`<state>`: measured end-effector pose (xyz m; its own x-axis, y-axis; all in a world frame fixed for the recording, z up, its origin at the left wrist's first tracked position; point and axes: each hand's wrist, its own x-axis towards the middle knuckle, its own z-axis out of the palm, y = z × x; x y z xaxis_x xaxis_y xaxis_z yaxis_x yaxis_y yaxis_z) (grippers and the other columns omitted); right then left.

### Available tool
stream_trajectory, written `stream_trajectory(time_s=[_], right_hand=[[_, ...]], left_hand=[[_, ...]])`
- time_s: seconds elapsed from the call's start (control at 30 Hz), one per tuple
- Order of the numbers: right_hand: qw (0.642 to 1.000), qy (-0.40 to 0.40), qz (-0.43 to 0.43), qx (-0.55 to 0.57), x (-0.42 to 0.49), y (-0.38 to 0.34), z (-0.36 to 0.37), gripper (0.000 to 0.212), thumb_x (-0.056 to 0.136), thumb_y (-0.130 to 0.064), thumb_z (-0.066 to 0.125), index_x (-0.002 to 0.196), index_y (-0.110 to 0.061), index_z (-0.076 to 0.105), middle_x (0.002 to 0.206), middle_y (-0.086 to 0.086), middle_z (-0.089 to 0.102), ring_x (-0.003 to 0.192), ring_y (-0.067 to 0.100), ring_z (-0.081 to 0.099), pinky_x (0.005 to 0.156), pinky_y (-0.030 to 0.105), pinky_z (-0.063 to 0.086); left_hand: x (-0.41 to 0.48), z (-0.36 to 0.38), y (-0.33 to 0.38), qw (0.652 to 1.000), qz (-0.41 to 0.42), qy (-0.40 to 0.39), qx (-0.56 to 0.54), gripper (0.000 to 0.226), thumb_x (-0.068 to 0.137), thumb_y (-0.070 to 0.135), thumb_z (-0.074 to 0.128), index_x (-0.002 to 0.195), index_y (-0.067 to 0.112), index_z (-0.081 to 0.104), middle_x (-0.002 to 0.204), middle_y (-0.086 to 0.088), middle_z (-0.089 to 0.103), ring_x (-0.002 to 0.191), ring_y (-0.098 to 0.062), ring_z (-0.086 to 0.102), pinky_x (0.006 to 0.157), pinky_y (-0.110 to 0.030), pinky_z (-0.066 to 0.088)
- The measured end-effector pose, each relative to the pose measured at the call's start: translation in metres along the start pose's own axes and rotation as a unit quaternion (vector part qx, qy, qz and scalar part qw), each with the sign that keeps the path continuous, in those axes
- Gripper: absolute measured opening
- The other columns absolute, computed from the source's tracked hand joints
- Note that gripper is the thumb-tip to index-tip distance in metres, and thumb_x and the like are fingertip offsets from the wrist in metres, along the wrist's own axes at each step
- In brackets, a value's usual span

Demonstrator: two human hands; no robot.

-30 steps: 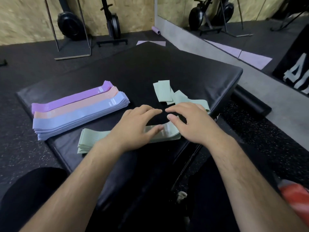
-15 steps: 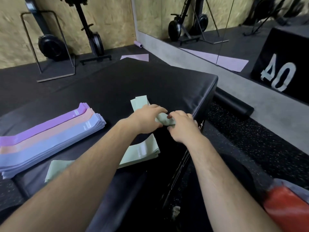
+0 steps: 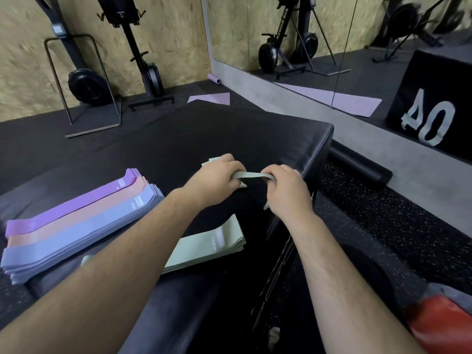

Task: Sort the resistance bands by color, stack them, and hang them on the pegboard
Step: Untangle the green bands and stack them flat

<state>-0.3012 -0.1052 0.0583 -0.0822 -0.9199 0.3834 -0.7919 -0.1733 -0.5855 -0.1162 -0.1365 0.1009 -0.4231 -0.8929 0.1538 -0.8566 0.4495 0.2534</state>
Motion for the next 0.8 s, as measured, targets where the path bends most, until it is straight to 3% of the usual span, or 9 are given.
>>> stream_trajectory(time_s=[0.17, 0.27, 0.33, 0.43, 0.53, 0.63, 0.8], right_hand=[[0.985, 0.074, -0.072, 0.139, -0.004, -0.017, -0.014, 0.029, 0.096, -0.002, 0.058, 0.114, -0.018, 0.073, 0.113, -0.011, 0.058, 0.098, 0.004, 0.057, 0.089, 0.017, 0.048], [0.979, 0.071, -0.096, 0.165, -0.009, -0.032, -0.032, 0.034, 0.092, 0.002, 0.058, 0.112, -0.021, 0.071, 0.106, -0.013, 0.065, 0.099, 0.003, 0.061, 0.089, 0.017, 0.048], [0.973, 0.060, -0.086, 0.207, -0.014, -0.045, -0.045, 0.026, 0.092, -0.003, 0.064, 0.105, -0.026, 0.067, 0.100, -0.015, 0.069, 0.097, 0.004, 0.065, 0.087, 0.020, 0.050], [0.969, 0.008, -0.067, 0.240, -0.017, -0.060, -0.062, 0.018, 0.092, -0.013, 0.072, 0.092, -0.030, 0.066, 0.092, -0.016, 0.072, 0.092, 0.002, 0.067, 0.083, 0.019, 0.052], [0.967, -0.064, -0.048, 0.244, -0.017, -0.072, -0.070, 0.016, 0.090, -0.017, 0.075, 0.088, -0.032, 0.072, 0.090, -0.012, 0.074, 0.086, 0.011, 0.069, 0.082, 0.028, 0.056], [0.955, -0.155, -0.056, 0.246, -0.017, -0.082, -0.070, 0.020, 0.091, -0.012, 0.073, 0.090, -0.032, 0.073, 0.086, -0.006, 0.075, 0.080, 0.018, 0.069, 0.073, 0.030, 0.055], [0.950, -0.168, -0.019, 0.261, -0.017, -0.083, -0.060, 0.017, 0.089, -0.014, 0.075, 0.097, -0.028, 0.071, 0.090, -0.004, 0.076, 0.084, 0.017, 0.073, 0.080, 0.035, 0.057]], left_hand=[[-0.027, -0.044, -0.009, 0.991, -0.011, 0.114, -0.069, 0.029, 0.098, 0.014, 0.054, 0.120, 0.027, 0.068, 0.113, 0.013, 0.057, 0.102, -0.006, 0.058, 0.090, -0.028, 0.047], [-0.058, -0.071, -0.018, 0.980, -0.035, 0.168, -0.101, 0.030, 0.096, 0.007, 0.055, 0.114, 0.026, 0.069, 0.095, 0.018, 0.058, 0.082, 0.005, 0.057, 0.078, -0.021, 0.043], [-0.083, -0.089, -0.024, 0.970, -0.069, 0.193, -0.134, 0.030, 0.095, 0.002, 0.056, 0.106, 0.026, 0.069, 0.086, 0.016, 0.062, 0.073, 0.003, 0.059, 0.073, -0.023, 0.045], [-0.124, -0.112, -0.035, 0.953, -0.120, 0.220, -0.169, 0.028, 0.093, 0.002, 0.058, 0.096, 0.027, 0.070, 0.083, 0.009, 0.073, 0.080, -0.009, 0.067, 0.070, -0.023, 0.050], [-0.162, -0.128, -0.046, 0.937, -0.155, 0.213, -0.229, 0.022, 0.093, 0.001, 0.063, 0.090, 0.021, 0.072, 0.082, 0.006, 0.077, 0.079, -0.010, 0.069, 0.074, -0.021, 0.052], [-0.194, -0.126, -0.051, 0.904, -0.185, 0.201, -0.329, 0.009, 0.097, 0.009, 0.065, 0.098, 0.015, 0.072, 0.089, 0.000, 0.079, 0.088, -0.016, 0.073, 0.084, -0.041, 0.054], [-0.235, -0.101, -0.064, 0.828, -0.253, 0.270, -0.421, 0.012, 0.100, 0.011, 0.059, 0.111, 0.012, 0.066, 0.092, -0.004, 0.078, 0.085, -0.017, 0.073, 0.075, -0.038, 0.046]])
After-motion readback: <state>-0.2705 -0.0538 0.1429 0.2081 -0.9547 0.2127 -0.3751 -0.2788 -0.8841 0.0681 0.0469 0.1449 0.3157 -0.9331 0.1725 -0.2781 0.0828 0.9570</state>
